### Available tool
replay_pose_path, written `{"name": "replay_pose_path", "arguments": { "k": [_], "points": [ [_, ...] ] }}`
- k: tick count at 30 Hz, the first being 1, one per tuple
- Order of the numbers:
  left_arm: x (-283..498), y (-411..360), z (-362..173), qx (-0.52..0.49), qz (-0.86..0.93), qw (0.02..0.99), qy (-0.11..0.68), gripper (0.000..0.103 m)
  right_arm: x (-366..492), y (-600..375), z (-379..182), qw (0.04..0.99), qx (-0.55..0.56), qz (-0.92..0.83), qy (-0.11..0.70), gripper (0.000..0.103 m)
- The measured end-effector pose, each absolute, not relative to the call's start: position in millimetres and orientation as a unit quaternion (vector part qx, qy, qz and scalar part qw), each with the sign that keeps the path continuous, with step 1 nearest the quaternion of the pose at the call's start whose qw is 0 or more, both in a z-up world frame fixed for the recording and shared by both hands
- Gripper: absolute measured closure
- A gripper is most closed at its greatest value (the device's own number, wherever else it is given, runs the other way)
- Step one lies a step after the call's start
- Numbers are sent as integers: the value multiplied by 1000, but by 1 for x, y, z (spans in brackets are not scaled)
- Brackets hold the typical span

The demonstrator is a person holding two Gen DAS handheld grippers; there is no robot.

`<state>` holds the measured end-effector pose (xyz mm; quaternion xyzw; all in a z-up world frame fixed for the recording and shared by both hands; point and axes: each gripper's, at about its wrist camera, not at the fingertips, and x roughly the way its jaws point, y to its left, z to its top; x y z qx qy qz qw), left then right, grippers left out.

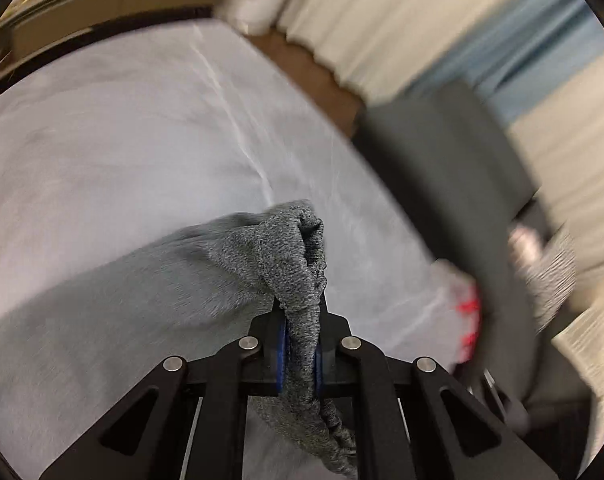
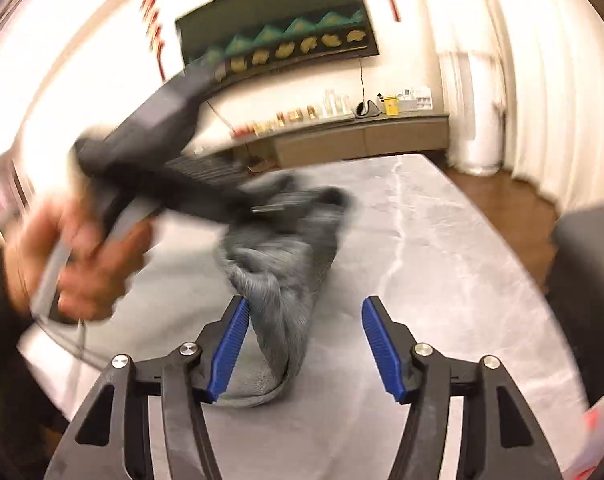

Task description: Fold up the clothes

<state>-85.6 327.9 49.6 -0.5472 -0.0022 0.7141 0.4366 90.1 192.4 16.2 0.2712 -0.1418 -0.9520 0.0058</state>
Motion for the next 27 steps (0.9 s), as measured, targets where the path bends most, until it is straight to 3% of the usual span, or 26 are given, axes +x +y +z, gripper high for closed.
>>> {"name": "replay_pose_path", "arguments": {
  "k": [3,6,9,13,15,18,23,27],
  "points": [
    [-84,233,63,-524,730,430,-93,95,79,196,17,33,279,-939,-200,42],
    [-82,144,40,-516,746,390,-156,90,56,171,11,78,301,-926,-216,42],
    [-83,89,-1,-554,742,321,-198,59,34,134,-5,119,340,-911,-201,42],
    [-83,69,-21,-549,739,313,-233,54,10,78,-33,130,405,-898,-109,48],
    [-86,72,-20,-547,749,305,-217,54,1,60,-56,128,455,-879,-63,56],
    [-86,74,-4,-527,783,279,-179,54,1,47,-64,127,473,-872,-3,55],
    [-87,77,32,-498,807,293,-123,54,4,63,-43,127,422,-897,-40,56],
    [-116,109,0,-522,808,267,-59,58,-1,49,-62,136,457,-879,-20,56]
  ]
}}
